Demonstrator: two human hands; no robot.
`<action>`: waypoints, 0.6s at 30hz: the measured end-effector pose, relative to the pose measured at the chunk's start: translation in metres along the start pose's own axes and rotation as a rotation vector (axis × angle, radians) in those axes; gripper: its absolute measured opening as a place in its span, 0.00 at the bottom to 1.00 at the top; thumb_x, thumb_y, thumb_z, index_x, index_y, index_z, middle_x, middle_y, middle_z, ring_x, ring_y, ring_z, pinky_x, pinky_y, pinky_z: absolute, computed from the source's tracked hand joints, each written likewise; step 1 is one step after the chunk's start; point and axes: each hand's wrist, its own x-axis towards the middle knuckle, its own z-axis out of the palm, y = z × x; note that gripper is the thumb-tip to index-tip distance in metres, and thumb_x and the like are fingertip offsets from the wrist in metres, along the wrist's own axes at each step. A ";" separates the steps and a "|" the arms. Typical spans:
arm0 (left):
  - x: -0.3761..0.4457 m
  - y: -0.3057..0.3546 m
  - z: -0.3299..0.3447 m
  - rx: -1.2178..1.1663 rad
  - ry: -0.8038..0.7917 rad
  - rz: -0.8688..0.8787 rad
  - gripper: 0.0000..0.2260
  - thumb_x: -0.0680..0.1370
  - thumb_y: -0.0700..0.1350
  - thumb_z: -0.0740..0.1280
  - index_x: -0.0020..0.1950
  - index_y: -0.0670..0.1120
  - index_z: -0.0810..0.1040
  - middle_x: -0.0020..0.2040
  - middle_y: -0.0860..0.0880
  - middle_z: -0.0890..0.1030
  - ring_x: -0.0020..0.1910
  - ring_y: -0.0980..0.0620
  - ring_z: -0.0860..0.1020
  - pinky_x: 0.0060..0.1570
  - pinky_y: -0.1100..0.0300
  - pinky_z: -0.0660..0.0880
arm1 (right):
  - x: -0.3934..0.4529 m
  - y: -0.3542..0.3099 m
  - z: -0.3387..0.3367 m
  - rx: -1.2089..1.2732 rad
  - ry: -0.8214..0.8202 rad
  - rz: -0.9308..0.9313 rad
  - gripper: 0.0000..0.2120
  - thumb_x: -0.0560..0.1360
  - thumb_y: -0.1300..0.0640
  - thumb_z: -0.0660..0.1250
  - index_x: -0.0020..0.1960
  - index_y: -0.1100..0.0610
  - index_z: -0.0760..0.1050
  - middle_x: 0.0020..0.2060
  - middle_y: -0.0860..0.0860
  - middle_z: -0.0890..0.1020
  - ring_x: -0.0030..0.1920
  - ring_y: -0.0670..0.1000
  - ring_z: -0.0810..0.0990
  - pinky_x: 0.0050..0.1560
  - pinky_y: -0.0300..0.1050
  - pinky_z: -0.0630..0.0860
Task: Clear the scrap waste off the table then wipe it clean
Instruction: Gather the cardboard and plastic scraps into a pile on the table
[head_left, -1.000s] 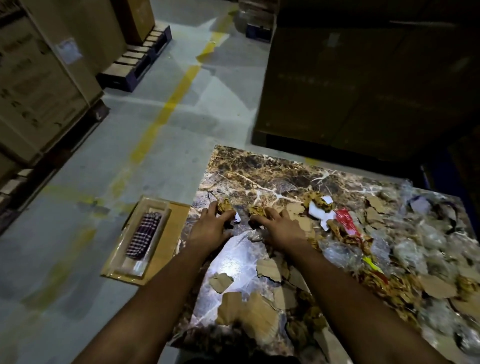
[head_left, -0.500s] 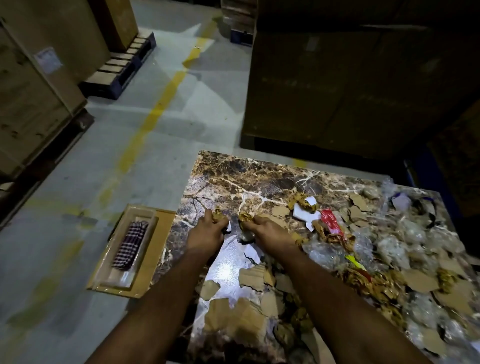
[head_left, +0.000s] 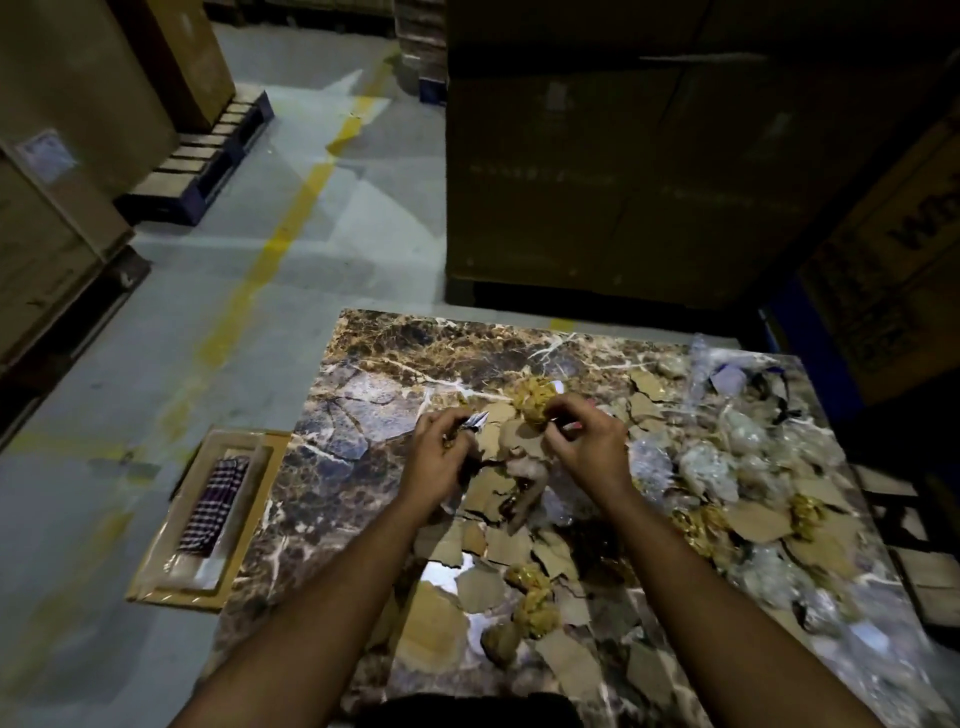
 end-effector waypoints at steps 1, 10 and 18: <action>0.000 0.006 0.010 -0.043 -0.006 0.001 0.11 0.82 0.43 0.67 0.59 0.59 0.77 0.64 0.46 0.73 0.61 0.49 0.73 0.56 0.61 0.66 | -0.004 0.006 -0.011 0.033 0.044 0.025 0.14 0.73 0.68 0.75 0.55 0.54 0.83 0.47 0.47 0.86 0.45 0.41 0.84 0.50 0.34 0.81; -0.026 0.024 0.104 -0.017 -0.143 0.128 0.12 0.78 0.46 0.67 0.60 0.57 0.79 0.66 0.48 0.76 0.68 0.45 0.73 0.66 0.52 0.71 | -0.050 0.065 -0.067 -0.160 0.060 0.026 0.11 0.71 0.69 0.72 0.48 0.55 0.82 0.49 0.48 0.83 0.49 0.46 0.81 0.52 0.38 0.78; -0.042 0.036 0.124 0.163 -0.183 0.055 0.23 0.76 0.43 0.65 0.63 0.69 0.71 0.71 0.57 0.73 0.70 0.45 0.67 0.66 0.40 0.70 | -0.057 0.080 -0.071 -0.241 -0.144 0.146 0.09 0.72 0.69 0.63 0.47 0.56 0.72 0.43 0.52 0.76 0.45 0.51 0.72 0.46 0.51 0.73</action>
